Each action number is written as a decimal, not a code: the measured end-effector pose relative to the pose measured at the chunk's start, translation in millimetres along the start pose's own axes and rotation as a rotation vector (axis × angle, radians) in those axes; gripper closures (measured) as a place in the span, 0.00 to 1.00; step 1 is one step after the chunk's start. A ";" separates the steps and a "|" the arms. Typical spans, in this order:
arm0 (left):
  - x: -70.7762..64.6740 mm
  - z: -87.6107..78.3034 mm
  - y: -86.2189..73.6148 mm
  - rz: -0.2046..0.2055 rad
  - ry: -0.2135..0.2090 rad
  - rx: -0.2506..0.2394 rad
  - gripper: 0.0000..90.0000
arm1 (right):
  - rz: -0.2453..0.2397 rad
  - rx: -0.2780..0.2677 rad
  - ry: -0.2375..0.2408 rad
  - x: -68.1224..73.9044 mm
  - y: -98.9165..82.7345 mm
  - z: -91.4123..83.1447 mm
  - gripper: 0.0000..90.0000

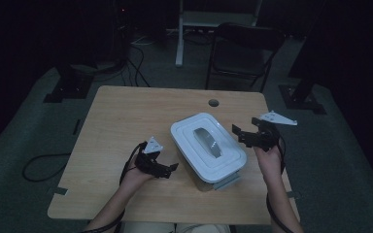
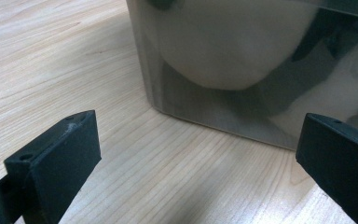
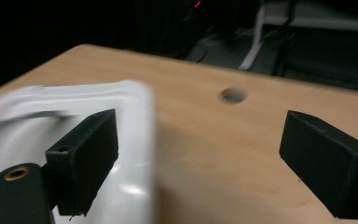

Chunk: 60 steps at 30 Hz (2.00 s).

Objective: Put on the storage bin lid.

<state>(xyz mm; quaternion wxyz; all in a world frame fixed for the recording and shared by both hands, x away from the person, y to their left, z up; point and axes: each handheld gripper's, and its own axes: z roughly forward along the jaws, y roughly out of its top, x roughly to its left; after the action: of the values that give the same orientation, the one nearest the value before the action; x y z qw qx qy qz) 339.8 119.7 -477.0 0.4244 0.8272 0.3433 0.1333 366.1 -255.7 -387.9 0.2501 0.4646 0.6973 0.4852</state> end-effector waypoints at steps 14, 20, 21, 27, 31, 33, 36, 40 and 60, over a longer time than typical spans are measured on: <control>1.8 5.1 -1.6 -0.014 0.002 -0.008 0.01 | 0.042 0.136 -0.099 -40.6 -74.7 44.7 0.13; 0.7 9.5 -2.9 -0.015 -0.006 -0.005 0.01 | 0.038 0.188 -0.050 -30.9 -99.2 54.7 0.13; 0.7 10.2 -3.0 -0.015 -0.008 -0.004 0.01 | 0.039 0.189 -0.041 -29.1 -101.3 55.2 0.13; 1.3 12.0 -1.3 -0.008 -0.011 -0.002 0.01 | 0.068 0.198 0.015 -21.8 -106.8 53.5 0.16; 0.0 13.4 -0.8 0.002 -0.014 0.004 0.01 | 0.096 0.227 0.075 -17.6 -110.0 51.3 0.17; 0.7 13.4 -0.9 0.002 -0.013 0.004 0.01 | 0.093 0.231 0.100 -11.5 -112.3 49.9 0.17; 5.0 12.0 -2.2 0.003 -0.010 0.019 0.01 | 0.074 0.222 0.121 -1.2 -115.4 47.0 0.17; 10.0 9.5 -3.3 0.006 -0.010 0.030 0.01 | 0.081 0.200 0.105 9.4 -121.0 41.6 0.18; 38.3 -17.4 -7.5 -0.072 0.051 0.003 0.01 | 0.064 0.230 0.147 40.4 -114.4 38.5 0.14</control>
<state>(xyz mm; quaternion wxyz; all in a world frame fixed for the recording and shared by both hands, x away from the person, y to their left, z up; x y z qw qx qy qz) 355.4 159.4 -475.1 0.4189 0.8112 0.3837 0.1388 332.7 -213.8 -503.3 0.1276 0.4755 0.7496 0.4425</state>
